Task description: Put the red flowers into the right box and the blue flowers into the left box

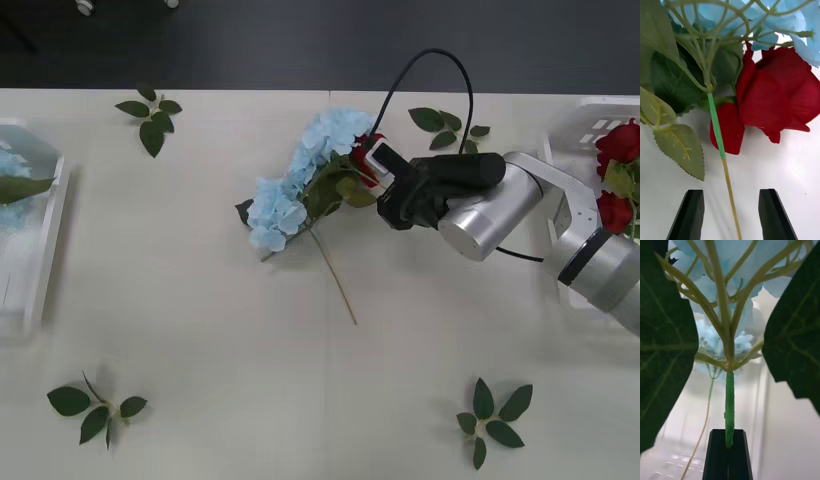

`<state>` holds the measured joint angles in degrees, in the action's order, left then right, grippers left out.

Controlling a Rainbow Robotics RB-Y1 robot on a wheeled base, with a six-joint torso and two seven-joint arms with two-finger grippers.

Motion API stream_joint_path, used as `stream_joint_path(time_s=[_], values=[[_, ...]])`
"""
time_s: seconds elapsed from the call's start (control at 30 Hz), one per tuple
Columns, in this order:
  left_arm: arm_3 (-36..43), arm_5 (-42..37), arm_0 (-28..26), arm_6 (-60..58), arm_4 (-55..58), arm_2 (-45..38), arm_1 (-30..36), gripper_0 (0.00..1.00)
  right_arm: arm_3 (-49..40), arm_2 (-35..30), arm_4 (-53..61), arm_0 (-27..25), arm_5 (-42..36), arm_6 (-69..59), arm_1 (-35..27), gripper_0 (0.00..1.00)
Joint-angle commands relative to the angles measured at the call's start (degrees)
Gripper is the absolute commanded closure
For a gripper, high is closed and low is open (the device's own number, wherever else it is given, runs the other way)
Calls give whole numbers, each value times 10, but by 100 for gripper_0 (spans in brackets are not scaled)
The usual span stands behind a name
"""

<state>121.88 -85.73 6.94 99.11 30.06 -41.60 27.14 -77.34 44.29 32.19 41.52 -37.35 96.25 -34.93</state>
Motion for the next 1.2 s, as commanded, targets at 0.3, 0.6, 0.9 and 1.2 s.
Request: stream_joint_path(time_s=[0.3, 0.6, 0.9, 1.2], values=[[-216, 138, 25, -44, -19, 2, 114, 100, 22, 0, -6, 33, 17, 23, 39, 58], [-327, 236, 27, -39, -19, 29, 138, 100, 82, 9, -29, 45, 59, 20, 65, 58], [-339, 246, 27, -37, -19, 35, 138, 98, 82, 8, -40, 44, 72, 13, 65, 58], [-336, 249, 28, -37, -11, 56, 138, 29, 85, -4, -71, 37, 94, -1, 66, 58]])
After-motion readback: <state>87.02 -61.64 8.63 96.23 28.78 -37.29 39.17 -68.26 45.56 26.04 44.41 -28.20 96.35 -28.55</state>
